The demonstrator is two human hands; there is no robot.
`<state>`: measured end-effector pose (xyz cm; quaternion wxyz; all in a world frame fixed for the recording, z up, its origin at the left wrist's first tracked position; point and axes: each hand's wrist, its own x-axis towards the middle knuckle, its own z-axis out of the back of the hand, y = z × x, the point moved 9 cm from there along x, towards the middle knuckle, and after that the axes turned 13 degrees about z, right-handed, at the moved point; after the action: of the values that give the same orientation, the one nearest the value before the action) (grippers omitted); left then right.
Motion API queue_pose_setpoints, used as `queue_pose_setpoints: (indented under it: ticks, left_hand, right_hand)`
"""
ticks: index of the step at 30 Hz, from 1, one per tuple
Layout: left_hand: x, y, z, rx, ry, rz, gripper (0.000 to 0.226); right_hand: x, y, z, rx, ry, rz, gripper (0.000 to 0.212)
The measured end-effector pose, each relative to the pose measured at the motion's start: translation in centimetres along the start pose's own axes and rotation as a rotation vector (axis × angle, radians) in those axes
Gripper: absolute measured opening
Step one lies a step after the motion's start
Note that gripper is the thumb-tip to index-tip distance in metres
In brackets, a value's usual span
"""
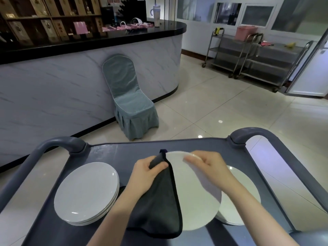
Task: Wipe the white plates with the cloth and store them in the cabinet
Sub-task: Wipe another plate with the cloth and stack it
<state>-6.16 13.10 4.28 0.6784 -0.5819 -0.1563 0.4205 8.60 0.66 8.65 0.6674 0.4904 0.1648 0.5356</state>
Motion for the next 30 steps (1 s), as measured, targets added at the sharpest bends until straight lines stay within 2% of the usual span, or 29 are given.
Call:
queue_pose_setpoints:
  ticks: [3,5,7,8,10,12,13,16,18,19,21,23,25,27,29,30]
  left_hand:
    - [-0.7,2.5,0.3,-0.375,-0.149,0.158,0.015]
    - [-1.3,4.7,-0.3,-0.599,-0.229,0.293,0.019]
    - [-1.6,6.5,-0.8,-0.733,-0.282,0.399,0.022]
    - [-1.6,6.9,-0.7,-0.74,-0.293,0.42,0.022]
    - [-1.4,6.6,0.7,-0.66,-0.32,0.391,0.022]
    - [-1.2,5.2,2.9,-0.525,-0.342,0.284,0.02]
    - [-1.0,4.1,3.9,-0.405,-0.344,0.203,0.02]
    - [-0.5,-0.3,3.5,0.033,-0.204,-0.051,0.021]
    - [-0.6,-2.3,1.2,0.184,-0.04,-0.153,0.025]
    - [-0.7,-2.8,0.3,0.225,0.018,-0.175,0.029]
    - [-0.8,-2.6,-0.2,0.243,0.05,-0.166,0.03]
    - [-0.8,-1.3,0.3,0.162,-0.009,-0.111,0.019]
    - [-1.2,1.1,1.3,0.016,-0.121,0.001,0.012]
    - [-1.7,3.1,1.8,-0.122,-0.176,0.121,0.014]
    - [-1.4,3.4,2.2,-0.122,-0.171,0.138,0.015]
    - [-1.0,3.0,2.5,-0.072,-0.159,0.102,0.014]
  right_hand:
    - [-0.4,-0.8,2.8,0.033,-0.267,-0.085,0.034]
    - [-2.2,-2.1,2.3,0.201,-0.537,-0.176,0.042]
    - [-4.7,-3.3,0.2,0.424,-0.777,-0.29,0.048]
    - [-5.5,-3.6,-0.7,0.431,-0.797,-0.323,0.049]
    - [-5.6,-3.7,-1.4,0.329,-0.641,-0.31,0.037]
    - [-4.6,-3.6,-1.4,0.317,-0.415,-0.267,0.011]
    - [-3.9,-3.7,-1.0,0.293,-0.323,-0.241,0.005]
    - [-1.0,-1.8,-0.8,0.012,0.008,-0.1,0.004]
    - [0.0,-0.5,-2.6,-0.13,0.2,-0.019,0.029]
    - [0.1,0.0,-3.3,-0.166,0.231,0.013,0.039]
    - [0.0,0.1,-3.7,-0.189,0.206,0.063,0.045]
    - [-0.3,-0.3,-2.9,-0.161,0.134,0.069,0.044]
    - [-0.5,-1.0,-1.5,-0.062,0.008,-0.002,0.044]
    - [-1.4,-2.0,-0.6,0.094,-0.174,-0.099,0.045]
    - [-2.7,-3.2,-0.8,0.209,-0.291,-0.196,0.044]
    - [-3.2,-3.6,-1.1,0.204,-0.295,-0.214,0.044]
